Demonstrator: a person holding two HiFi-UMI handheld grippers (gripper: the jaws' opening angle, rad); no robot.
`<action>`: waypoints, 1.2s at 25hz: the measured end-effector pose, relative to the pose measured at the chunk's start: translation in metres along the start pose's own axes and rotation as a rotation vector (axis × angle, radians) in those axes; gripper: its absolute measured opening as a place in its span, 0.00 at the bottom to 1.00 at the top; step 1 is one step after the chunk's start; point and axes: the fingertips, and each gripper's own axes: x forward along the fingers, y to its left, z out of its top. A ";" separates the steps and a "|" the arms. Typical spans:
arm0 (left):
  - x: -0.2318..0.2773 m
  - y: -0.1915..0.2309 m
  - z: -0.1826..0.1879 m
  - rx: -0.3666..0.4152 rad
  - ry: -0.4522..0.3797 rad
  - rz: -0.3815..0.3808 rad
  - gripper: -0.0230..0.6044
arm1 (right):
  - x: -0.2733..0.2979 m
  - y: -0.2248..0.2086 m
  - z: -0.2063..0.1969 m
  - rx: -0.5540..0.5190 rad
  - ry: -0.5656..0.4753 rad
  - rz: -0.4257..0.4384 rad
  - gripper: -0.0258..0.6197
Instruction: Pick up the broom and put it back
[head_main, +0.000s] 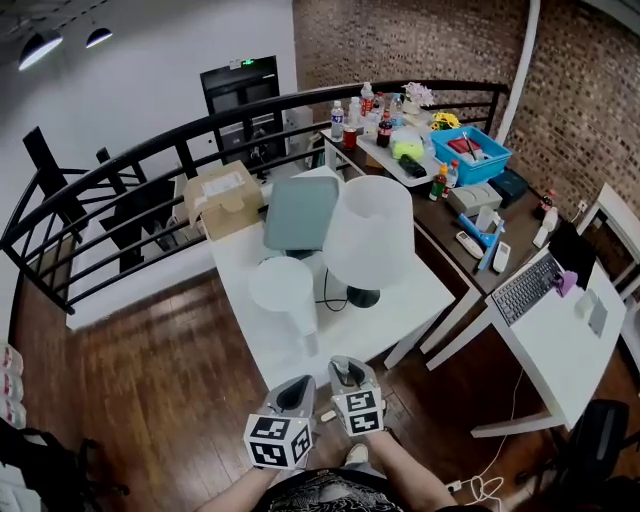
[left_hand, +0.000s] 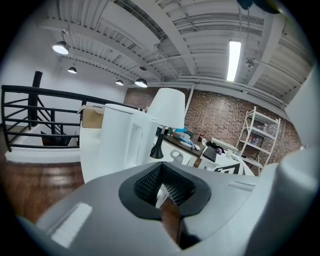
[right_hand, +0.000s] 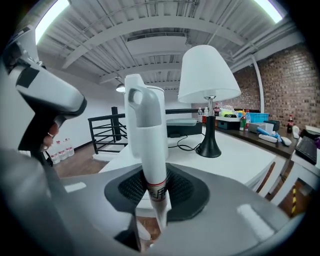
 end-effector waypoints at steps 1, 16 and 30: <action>-0.002 0.002 0.000 -0.001 -0.003 0.006 0.04 | -0.001 -0.001 0.000 -0.005 -0.003 -0.002 0.17; -0.033 -0.007 -0.005 0.010 -0.020 -0.047 0.04 | -0.065 0.002 -0.001 0.052 -0.066 -0.112 0.16; -0.072 -0.025 0.012 0.069 -0.097 -0.155 0.04 | -0.139 0.044 0.061 0.044 -0.184 -0.172 0.16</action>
